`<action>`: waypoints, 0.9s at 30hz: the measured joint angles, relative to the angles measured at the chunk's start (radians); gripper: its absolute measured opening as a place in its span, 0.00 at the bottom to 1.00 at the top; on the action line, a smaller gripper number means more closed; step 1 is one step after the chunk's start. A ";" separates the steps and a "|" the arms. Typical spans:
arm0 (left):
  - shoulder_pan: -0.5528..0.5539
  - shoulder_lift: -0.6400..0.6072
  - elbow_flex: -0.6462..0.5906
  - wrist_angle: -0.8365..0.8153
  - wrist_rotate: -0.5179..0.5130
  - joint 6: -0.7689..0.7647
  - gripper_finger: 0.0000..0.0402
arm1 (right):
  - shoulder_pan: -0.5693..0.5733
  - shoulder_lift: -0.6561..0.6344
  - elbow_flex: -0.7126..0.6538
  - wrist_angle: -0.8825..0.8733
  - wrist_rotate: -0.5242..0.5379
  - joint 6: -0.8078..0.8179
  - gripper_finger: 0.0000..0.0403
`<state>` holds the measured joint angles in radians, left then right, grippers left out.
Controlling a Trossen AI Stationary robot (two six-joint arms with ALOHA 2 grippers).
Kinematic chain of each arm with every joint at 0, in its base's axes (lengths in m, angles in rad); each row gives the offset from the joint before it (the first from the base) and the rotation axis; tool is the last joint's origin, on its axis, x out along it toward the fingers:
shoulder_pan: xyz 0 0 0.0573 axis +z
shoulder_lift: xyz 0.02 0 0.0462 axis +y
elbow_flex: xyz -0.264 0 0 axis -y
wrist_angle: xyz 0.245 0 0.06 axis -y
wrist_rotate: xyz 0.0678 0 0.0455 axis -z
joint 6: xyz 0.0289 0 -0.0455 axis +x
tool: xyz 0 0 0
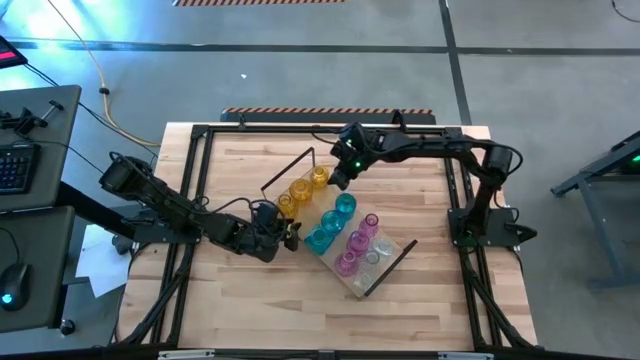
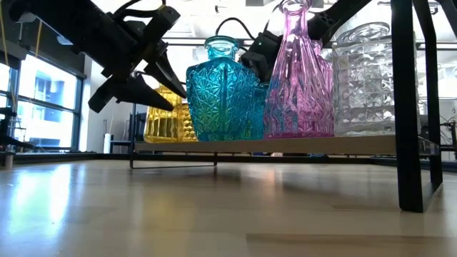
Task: Sort vases onto shelf
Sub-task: Adjust the yellow crystal vases, then return to Home Position
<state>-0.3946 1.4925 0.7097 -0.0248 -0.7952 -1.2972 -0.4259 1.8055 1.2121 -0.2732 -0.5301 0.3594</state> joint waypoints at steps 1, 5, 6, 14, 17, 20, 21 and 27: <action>-0.001 0.000 0.000 0.000 0.000 0.000 0.35 | 0.000 -0.005 0.000 -0.002 0.000 0.000 0.00; -0.001 0.000 0.000 0.007 -0.005 0.008 0.35 | 0.000 -0.035 0.000 -0.006 0.008 -0.001 0.00; -0.001 0.000 0.000 0.012 -0.012 0.010 0.35 | 0.000 -0.045 0.000 -0.008 0.013 -0.001 0.00; -0.002 -0.055 0.000 0.063 -0.075 0.130 0.35 | -0.002 -0.178 0.000 -0.068 0.092 -0.052 0.00; -0.001 -0.111 0.000 0.076 -0.079 0.218 0.35 | -0.007 -0.255 0.000 -0.086 0.126 -0.079 0.00; 0.001 -0.196 0.000 0.074 -0.077 0.307 0.35 | -0.019 -0.346 0.000 -0.108 0.158 -0.125 0.00; 0.001 -0.231 0.000 0.066 -0.076 0.336 0.35 | -0.022 -0.382 0.000 -0.114 0.167 -0.139 0.00; 0.001 -0.449 0.002 0.009 -0.083 0.482 0.35 | -0.034 -0.607 0.000 -0.204 0.303 -0.178 0.00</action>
<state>-0.3935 1.0430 0.7114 -0.0161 -0.8780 -0.8156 -0.4595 1.1986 1.2121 -0.4776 -0.2272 0.1812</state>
